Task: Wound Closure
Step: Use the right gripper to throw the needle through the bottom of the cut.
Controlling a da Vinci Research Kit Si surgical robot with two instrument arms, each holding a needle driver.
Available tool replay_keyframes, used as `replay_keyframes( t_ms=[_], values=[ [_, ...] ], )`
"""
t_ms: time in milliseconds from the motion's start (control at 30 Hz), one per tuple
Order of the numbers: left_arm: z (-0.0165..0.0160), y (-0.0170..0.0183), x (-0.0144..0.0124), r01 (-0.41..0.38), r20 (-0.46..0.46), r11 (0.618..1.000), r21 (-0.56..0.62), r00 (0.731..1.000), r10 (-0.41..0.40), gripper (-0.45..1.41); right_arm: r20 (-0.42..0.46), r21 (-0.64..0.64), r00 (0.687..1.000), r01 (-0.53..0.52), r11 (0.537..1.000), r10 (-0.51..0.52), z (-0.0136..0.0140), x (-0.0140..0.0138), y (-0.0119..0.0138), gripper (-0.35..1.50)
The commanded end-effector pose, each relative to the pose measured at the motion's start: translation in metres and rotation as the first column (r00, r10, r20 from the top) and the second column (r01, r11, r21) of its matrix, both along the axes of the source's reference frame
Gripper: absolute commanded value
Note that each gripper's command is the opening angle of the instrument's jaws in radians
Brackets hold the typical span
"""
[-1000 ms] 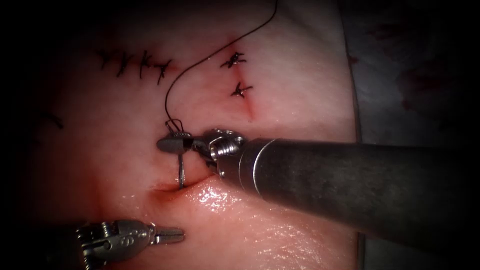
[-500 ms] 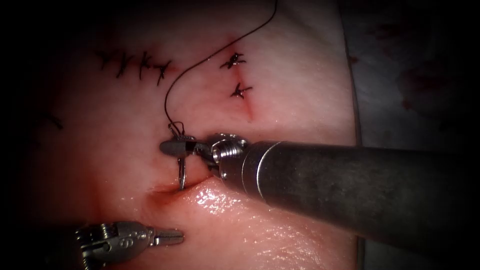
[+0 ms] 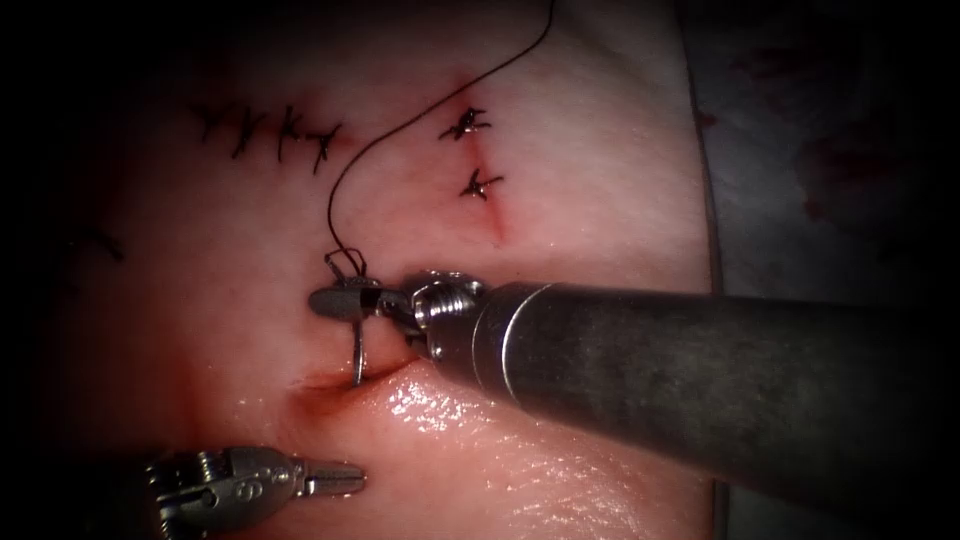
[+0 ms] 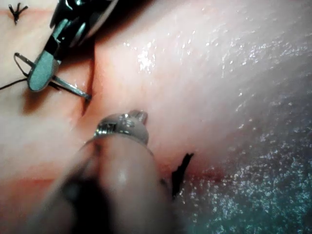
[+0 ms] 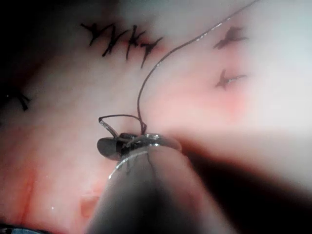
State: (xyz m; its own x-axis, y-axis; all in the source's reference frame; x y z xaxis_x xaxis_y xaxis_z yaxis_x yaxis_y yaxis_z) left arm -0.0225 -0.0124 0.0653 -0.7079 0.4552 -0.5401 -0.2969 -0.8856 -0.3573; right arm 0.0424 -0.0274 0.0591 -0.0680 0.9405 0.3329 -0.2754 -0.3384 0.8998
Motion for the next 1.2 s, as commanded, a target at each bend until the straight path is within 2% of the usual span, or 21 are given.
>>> replay_keyframes(
  t_ms=[33, 500, 933, 1200],
  values=[
    [0.0006, -0.0001, -0.0005, 0.0, 0.0, 1.0, -0.001, 1.0, 0.0, -0.38, -0.019, 0.013, 1.0, -0.006, 1.0, 0.006, 0.0002, 0.0012, 0.0001, -0.35],
    [0.0002, -0.0003, -0.0003, 0.0, 0.0, 1.0, 0.001, 1.0, 0.0, -0.38, -0.07, 0.179, 0.997, -0.002, 0.984, 0.015, 0.0002, 0.0017, -0.0017, -0.35],
    [0.0002, -0.0003, -0.0001, -0.001, 0.001, 1.0, 0.001, 1.0, 0.001, -0.4, -0.134, 0.312, 0.989, -0.023, 0.95, 0.067, -0.0025, 0.0029, -0.0037, -0.35],
    [0.0002, -0.0004, 0.0, -0.003, 0.001, 1.0, 0.001, 1.0, 0.003, -0.4, -0.144, 0.386, 0.985, -0.028, 0.922, 0.09, -0.0031, 0.0025, -0.0044, -0.35]
  ],
)
